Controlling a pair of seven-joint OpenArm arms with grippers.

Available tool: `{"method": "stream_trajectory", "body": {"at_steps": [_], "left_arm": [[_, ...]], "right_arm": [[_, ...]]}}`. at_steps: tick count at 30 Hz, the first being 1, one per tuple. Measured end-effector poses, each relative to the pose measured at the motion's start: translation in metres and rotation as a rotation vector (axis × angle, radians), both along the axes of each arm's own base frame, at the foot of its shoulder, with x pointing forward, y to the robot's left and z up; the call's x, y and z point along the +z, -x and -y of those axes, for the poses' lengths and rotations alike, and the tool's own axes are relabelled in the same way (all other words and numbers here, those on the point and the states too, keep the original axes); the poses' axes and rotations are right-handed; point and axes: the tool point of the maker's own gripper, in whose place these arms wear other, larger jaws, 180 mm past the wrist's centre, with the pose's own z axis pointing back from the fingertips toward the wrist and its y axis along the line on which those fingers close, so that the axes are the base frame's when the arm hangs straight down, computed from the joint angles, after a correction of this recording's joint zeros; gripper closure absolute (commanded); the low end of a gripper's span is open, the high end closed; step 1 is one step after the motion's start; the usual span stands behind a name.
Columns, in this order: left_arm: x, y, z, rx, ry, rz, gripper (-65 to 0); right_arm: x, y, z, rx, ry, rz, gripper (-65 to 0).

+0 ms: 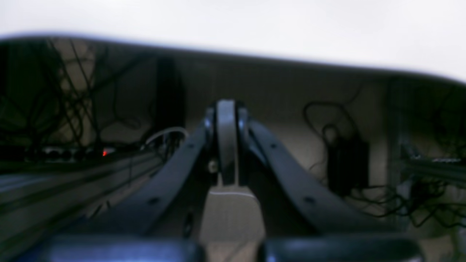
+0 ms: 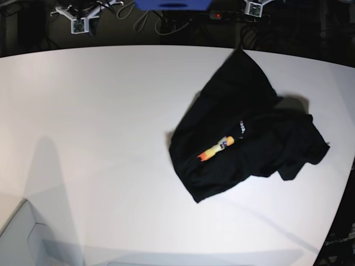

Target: Layout the t-shirt on the table in an organized manner, then fold the t-shirt properly

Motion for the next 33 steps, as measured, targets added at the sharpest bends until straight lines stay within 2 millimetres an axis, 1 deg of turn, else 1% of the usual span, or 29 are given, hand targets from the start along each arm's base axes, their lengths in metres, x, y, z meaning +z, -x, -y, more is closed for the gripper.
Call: {"method": "stream_trajectory", "body": {"at_steps": [2,4,9,12,15,16,18,21,23,24,26,28,30,33], "left_arm": [[0.011,0.002,-0.001,-0.004,-0.001,0.011,-0.1],[0.025,0.003,0.003,-0.006,0.009,0.027,-0.1],[0.062,-0.013,0.015,-0.014,0.042,0.110,-0.5],[0.082,-0.022,0.020,-0.017,0.059,0.158,-0.5],[0.092,-0.025,0.022,-0.019,0.065,0.175,-0.6],[0.096,-0.027,0.023,-0.019,0.069,0.187,-1.1],[0.105,-0.034,0.025,-0.019,0.074,0.211,-4.7],[0.114,-0.042,0.027,-0.021,0.078,0.247,-18.1],[0.114,-0.042,0.027,-0.023,0.079,0.247,-28.1],[0.114,-0.042,0.027,-0.025,0.079,0.248,-31.6],[0.115,-0.047,0.027,-0.026,0.079,0.261,-36.6],[0.117,-0.053,0.027,-0.027,0.078,0.278,-39.0],[0.118,-0.061,0.026,-0.025,0.076,0.301,-39.5],[0.121,-0.074,0.014,-0.005,0.044,0.334,-39.5]], "right_arm": [[0.017,-0.005,-0.001,0.005,0.003,0.032,0.0],[0.037,-0.013,-0.001,0.010,0.006,0.086,0.0],[0.065,-0.029,-0.005,0.021,0.005,0.160,-0.1],[0.070,-0.033,-0.007,0.024,0.002,0.180,-0.1],[0.071,-0.039,-0.012,0.031,-0.010,0.192,-0.1],[0.072,-0.044,-0.015,0.035,-0.017,0.207,-0.2],[0.076,-0.053,-0.024,0.048,-0.037,0.237,-0.7],[0.083,-0.064,-0.038,0.070,-0.072,0.274,-5.9],[0.086,-0.072,-0.048,0.084,-0.094,0.296,-12.2],[0.088,-0.076,-0.054,0.095,-0.109,0.306,-15.2],[0.092,-0.085,-0.068,0.119,-0.138,0.329,-20.9],[0.095,-0.088,-0.080,0.157,-0.161,0.343,-26.0],[0.097,-0.092,-0.092,0.204,-0.180,0.353,-31.0],[0.104,-0.098,-0.113,0.259,-0.220,0.381,-34.6]]}}
